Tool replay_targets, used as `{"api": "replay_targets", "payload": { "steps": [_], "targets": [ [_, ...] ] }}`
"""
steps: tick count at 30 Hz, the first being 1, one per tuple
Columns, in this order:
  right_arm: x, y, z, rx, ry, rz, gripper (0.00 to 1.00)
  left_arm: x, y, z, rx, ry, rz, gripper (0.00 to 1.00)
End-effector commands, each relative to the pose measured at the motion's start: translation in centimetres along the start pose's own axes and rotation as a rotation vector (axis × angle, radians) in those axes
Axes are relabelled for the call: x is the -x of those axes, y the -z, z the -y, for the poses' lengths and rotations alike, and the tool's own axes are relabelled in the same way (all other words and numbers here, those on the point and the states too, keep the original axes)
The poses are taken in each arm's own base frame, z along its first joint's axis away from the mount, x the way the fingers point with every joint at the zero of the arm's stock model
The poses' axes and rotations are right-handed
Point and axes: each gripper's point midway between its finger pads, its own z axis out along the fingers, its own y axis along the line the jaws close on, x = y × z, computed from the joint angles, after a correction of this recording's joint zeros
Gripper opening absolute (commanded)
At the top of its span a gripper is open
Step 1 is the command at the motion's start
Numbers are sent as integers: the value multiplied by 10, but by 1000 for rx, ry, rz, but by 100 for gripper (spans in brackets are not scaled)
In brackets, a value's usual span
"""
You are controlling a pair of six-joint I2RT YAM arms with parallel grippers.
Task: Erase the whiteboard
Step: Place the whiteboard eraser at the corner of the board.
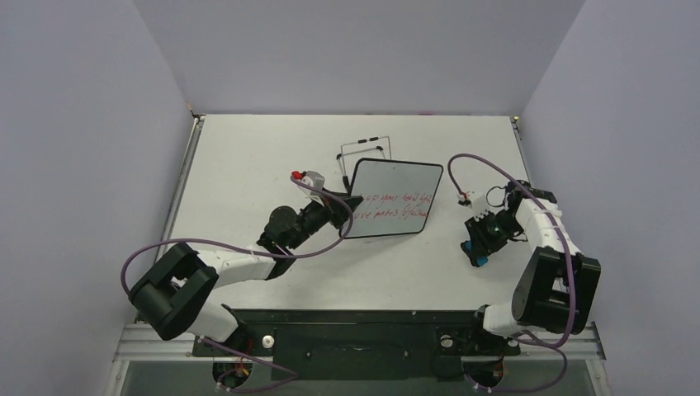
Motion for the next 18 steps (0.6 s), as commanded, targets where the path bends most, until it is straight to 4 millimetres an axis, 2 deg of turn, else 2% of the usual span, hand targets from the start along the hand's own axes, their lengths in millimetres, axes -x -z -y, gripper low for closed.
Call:
{"api": "replay_targets", "payload": {
  "steps": [1, 4, 5, 6, 10, 13, 16, 17, 18],
  "targets": [
    [-20, -12, 16, -30, 52, -113, 0, -9, 12, 16, -118, -166, -80, 0],
    [-20, -19, 35, -141, 65, -137, 4, -17, 21, 14, -119, -172, -102, 0],
    [-22, -25, 33, -148, 67, -151, 7, -22, 26, 13, -118, -168, -108, 0],
    [-21, -27, 40, -185, 76, -161, 11, -29, 30, 10, -114, -162, -120, 0],
    [-21, -36, 36, -192, 111, -199, 38, -36, 37, 13, -120, -134, -103, 0],
    [-18, -27, 31, -175, 148, -189, 57, -44, 41, 13, -115, -123, -116, 0],
    [-2, -7, 27, -166, 221, -143, 65, -53, 46, 13, -116, -120, -131, 0],
    [0, -1, 19, -137, 233, -136, 69, -55, 47, 13, -116, -119, -136, 0],
    [11, 8, 20, -141, 277, -113, 70, -57, 48, 13, -116, -117, -138, 0]
  ]
}}
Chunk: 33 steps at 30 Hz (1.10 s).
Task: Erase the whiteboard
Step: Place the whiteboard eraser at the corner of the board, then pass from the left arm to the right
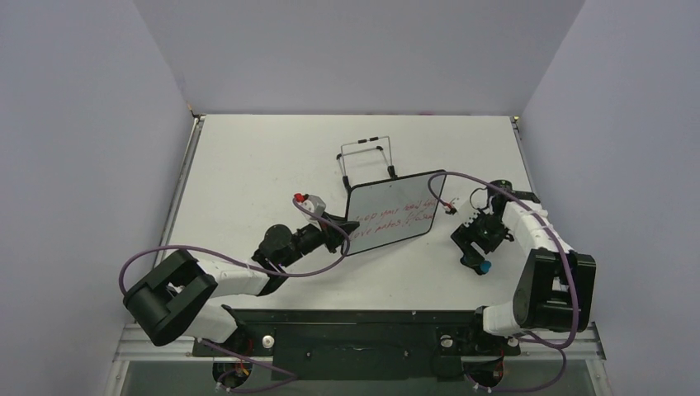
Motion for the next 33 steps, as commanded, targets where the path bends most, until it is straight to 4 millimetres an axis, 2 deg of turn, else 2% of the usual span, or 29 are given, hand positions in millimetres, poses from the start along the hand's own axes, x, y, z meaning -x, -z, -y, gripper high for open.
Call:
{"api": "replay_targets", "payload": {
  "steps": [1, 2, 3, 4, 5, 6, 7, 8, 9, 10, 11, 12, 13, 14, 15, 18, 24, 28, 30, 31, 32, 33],
  "targets": [
    [28, 49, 2, -15, 134, 115, 72, -19, 7, 2, -14, -13, -43, 0],
    [41, 62, 4, -22, 204, 150, 73, -19, 7, 3, -17, -11, -40, 0],
    [56, 77, -3, 9, 304, 192, 73, -22, 8, 3, -21, -7, -44, 0],
    [60, 84, -15, 57, 352, 202, 74, -22, 9, 4, -26, -6, -47, 0],
    [85, 99, -22, 72, 512, 291, 75, -25, 9, 3, -25, -3, -54, 0],
    [88, 105, -34, 126, 587, 315, 80, -27, 10, 3, -27, -2, -61, 0],
    [114, 121, -41, 124, 750, 421, 82, -28, 10, 3, -28, -2, -64, 0],
    [125, 125, -54, 174, 813, 474, 86, -30, 10, 3, -29, -2, -68, 0],
    [146, 139, -60, 148, 933, 513, 87, -32, 11, 3, -27, -1, -73, 0],
    [157, 139, -60, 156, 959, 511, 88, -33, 11, 2, -26, 0, -77, 0],
    [177, 153, -67, 134, 1001, 523, 87, -34, 12, 2, -25, 1, -79, 0],
    [187, 150, -65, 144, 1001, 504, 87, -36, 12, 2, -25, 2, -83, 0],
    [201, 159, -71, 132, 1009, 516, 86, -37, 12, 1, -24, 3, -85, 0],
    [209, 153, -72, 153, 1010, 499, 85, -37, 12, 1, -23, 3, -86, 0],
    [217, 158, -71, 142, 993, 499, 84, -36, 12, 1, -24, 1, -84, 0],
    [227, 141, -70, 187, 980, 445, 80, -36, 11, 3, -29, -3, -85, 0],
    [245, 132, -68, 196, 957, 440, 77, -38, 11, 4, -39, -27, -106, 0],
    [247, 118, -67, 221, 967, 392, 73, -39, 9, 4, -46, -64, -121, 0],
    [239, 110, -73, 274, 993, 348, 61, -39, 7, 3, -43, -72, -126, 0],
    [232, 108, -78, 311, 991, 327, 48, -37, 7, 2, -42, -74, -124, 0],
    [230, 107, -80, 327, 1006, 323, 40, -37, 6, 2, -41, -76, -123, 0],
    [226, 107, -82, 341, 1008, 320, 17, -37, 6, 2, -41, -76, -124, 0]
  ]
}}
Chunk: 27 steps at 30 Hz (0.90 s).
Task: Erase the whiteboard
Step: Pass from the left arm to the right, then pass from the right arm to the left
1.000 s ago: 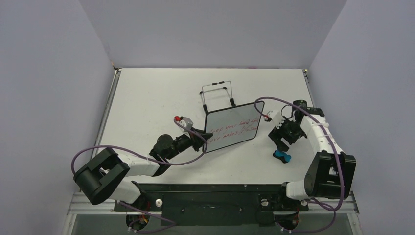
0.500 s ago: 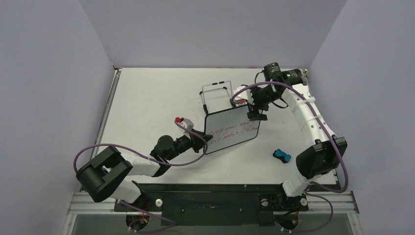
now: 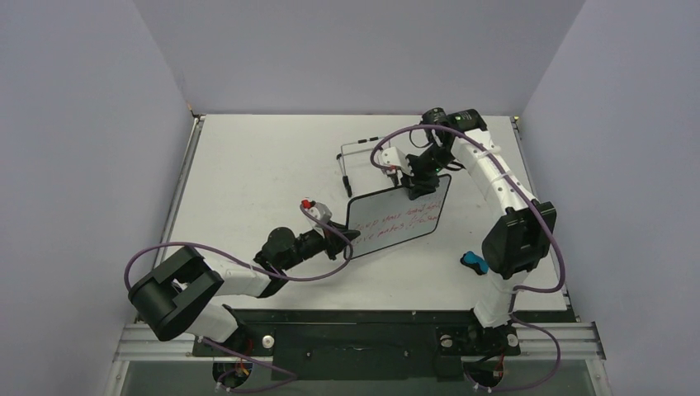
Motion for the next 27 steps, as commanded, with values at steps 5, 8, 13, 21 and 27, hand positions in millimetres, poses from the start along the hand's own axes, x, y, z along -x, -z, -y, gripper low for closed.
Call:
{"api": "replay_targets", "payload": {
  "steps": [5, 8, 13, 21, 27],
  "targets": [
    [2, -2, -35, 128, 108, 7, 0, 0, -6, 1, -22, -41, -10, 0],
    [3, -1, -34, 123, 105, -1, 0, 12, -8, 5, -41, -14, 31, 10],
    [1, -3, -34, 130, 70, -9, 0, 45, -11, 24, -155, 46, 84, 38],
    [6, -6, -30, 131, 42, 18, 0, 74, -28, 37, -287, 74, 93, 38],
    [6, -7, -26, 129, 22, 20, 0, 40, -27, 31, -311, 111, 32, 35]
  ]
}}
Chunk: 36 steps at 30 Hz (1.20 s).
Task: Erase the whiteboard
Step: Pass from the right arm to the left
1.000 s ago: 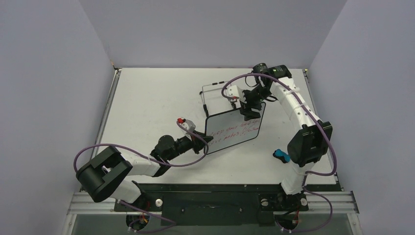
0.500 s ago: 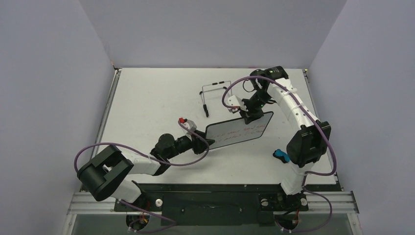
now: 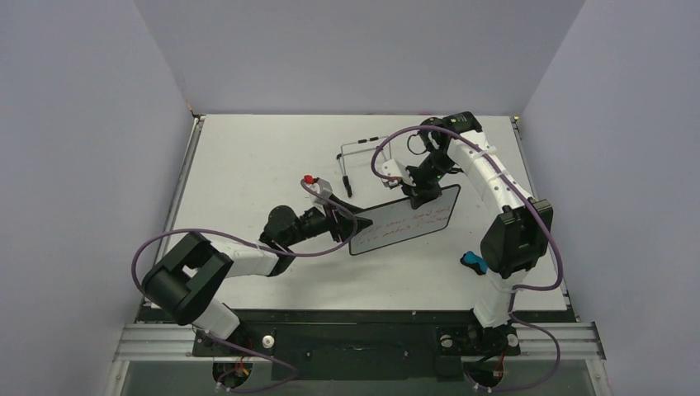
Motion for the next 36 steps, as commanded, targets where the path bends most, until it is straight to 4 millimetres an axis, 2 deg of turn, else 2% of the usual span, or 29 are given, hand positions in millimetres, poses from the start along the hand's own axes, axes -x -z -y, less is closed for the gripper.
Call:
{"api": "replay_targets", "payload": {
  "steps": [1, 4, 7, 10, 12, 18, 19, 23, 30, 33, 34, 36],
  "targets": [
    [13, 4, 8, -30, -4, 51, 0, -14, 3, 9, -82, 10, -22, 35],
    [11, 4, 8, -26, -11, 49, 0, -28, 10, -2, -51, 15, -37, 34],
    [12, 4, 9, -28, -12, 48, 0, -26, 13, -4, -54, -17, -6, 27],
    [12, 3, 10, -26, -17, 48, 0, -26, 10, -6, -58, -24, 1, 8],
    [12, 3, 10, -26, -20, 48, 0, -27, 9, -8, -51, -27, 0, 1],
    [12, 1, 12, -22, -23, 51, 0, -36, 9, -10, -36, -21, -15, 0],
    [12, 1, 13, -23, -23, 54, 0, -38, 8, -10, -37, -16, -17, 2],
    [12, 0, 13, -21, -24, 55, 0, -38, 2, -6, -53, 3, 3, 7],
    [12, 1, 13, -22, -24, 53, 0, -35, -5, -4, -82, 30, 35, 9],
    [12, 1, 13, -24, -23, 53, 0, -37, -7, -4, -88, 34, 33, 5],
    [12, 1, 13, -23, -22, 52, 0, -38, -7, -3, -93, 34, 29, 0],
    [11, 0, 14, -21, -23, 52, 0, -39, -7, -2, -98, 36, 22, 0]
  ]
}}
